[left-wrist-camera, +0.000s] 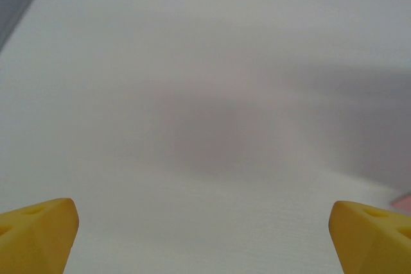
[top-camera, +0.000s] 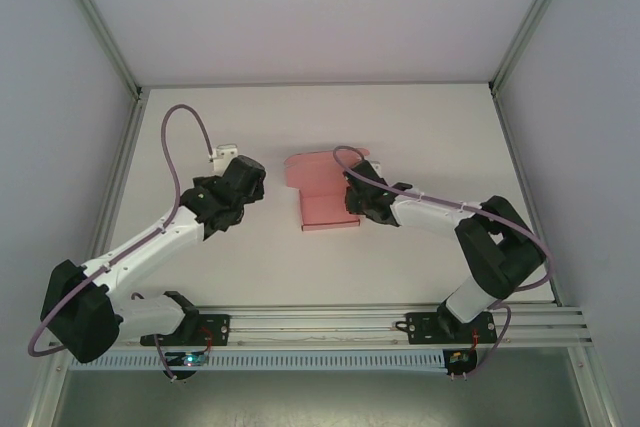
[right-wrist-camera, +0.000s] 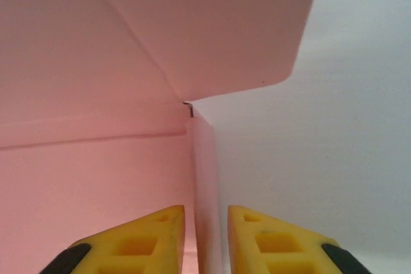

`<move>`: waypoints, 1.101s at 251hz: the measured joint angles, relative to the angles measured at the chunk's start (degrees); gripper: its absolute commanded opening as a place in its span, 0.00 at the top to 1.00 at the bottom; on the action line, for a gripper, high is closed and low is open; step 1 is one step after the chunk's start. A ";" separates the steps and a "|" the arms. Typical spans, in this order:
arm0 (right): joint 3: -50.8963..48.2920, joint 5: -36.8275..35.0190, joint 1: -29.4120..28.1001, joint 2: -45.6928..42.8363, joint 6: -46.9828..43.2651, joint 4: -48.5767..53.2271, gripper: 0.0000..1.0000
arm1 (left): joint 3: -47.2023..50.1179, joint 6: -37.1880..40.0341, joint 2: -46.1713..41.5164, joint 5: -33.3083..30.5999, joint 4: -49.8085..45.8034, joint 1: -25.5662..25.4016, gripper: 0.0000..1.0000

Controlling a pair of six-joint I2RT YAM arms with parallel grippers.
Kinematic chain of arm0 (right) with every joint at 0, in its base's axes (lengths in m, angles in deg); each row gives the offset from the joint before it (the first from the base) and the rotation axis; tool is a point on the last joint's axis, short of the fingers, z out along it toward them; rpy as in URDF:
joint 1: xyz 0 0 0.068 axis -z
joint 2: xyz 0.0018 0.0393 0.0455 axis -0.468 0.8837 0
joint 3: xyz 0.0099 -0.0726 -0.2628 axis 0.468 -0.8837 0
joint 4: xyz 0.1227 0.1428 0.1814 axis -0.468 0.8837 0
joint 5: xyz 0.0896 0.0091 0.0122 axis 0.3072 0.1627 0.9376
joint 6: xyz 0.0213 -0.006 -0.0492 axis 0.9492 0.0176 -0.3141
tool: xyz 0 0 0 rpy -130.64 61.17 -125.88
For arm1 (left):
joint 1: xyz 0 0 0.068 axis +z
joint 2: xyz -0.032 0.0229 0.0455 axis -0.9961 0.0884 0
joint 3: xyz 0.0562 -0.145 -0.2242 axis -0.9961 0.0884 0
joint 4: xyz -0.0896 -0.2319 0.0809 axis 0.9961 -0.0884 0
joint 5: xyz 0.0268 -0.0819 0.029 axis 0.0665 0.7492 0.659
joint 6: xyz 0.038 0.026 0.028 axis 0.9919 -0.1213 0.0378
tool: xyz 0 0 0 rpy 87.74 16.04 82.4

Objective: Assemble paper box

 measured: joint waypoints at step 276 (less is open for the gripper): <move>16.09 42.95 20.11 -1.51 -67.32 6.58 0.16 | -15.34 40.98 23.85 56.48 11.02 9.81 0.41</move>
